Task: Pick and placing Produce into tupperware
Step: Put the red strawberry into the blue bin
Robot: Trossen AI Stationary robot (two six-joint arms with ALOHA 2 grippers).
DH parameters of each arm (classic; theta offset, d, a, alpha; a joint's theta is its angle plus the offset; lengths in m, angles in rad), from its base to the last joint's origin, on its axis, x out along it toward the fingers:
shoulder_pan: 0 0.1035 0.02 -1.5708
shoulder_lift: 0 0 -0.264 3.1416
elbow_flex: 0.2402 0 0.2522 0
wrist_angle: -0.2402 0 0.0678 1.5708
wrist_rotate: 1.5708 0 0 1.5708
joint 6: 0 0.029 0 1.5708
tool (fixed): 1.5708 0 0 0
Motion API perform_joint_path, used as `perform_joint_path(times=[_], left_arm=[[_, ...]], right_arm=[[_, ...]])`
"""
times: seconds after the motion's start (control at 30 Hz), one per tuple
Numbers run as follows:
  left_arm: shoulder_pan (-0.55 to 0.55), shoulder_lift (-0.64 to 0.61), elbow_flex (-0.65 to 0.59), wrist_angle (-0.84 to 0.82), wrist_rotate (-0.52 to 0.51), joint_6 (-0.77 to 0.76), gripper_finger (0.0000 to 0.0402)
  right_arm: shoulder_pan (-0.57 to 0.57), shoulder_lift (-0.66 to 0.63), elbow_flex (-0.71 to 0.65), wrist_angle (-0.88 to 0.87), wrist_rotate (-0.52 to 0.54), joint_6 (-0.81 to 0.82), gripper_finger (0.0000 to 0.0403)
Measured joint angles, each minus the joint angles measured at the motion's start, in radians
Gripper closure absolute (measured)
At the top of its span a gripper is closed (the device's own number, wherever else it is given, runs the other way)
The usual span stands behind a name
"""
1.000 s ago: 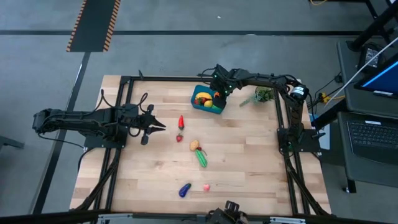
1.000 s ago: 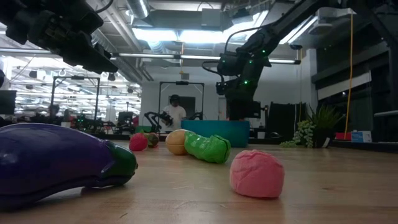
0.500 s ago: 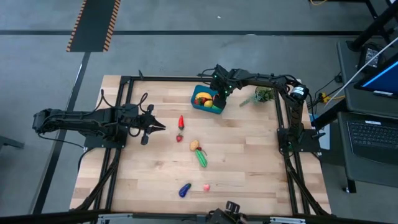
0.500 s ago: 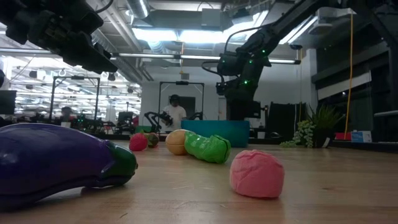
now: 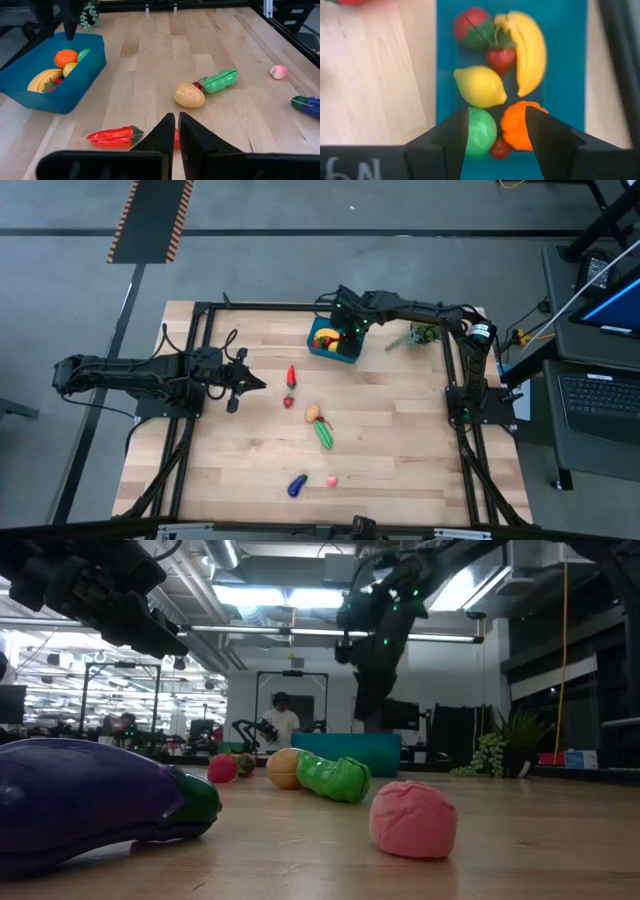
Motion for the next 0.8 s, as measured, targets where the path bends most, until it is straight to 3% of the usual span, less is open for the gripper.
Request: perform_joint_path(times=[0.23, 0.8], left_arm=[[0.000, 0.000, 0.000, 0.001, 0.000, 0.000, 0.0392], [0.000, 0.000, 0.000, 0.021, 0.001, -0.030, 0.0388]], right_arm=[[0.039, -0.166, -0.100, 0.093, 0.046, 0.038, 0.0207], [0.191, -0.657, -0.601, 0.495, 0.126, 0.153, 0.0207]])
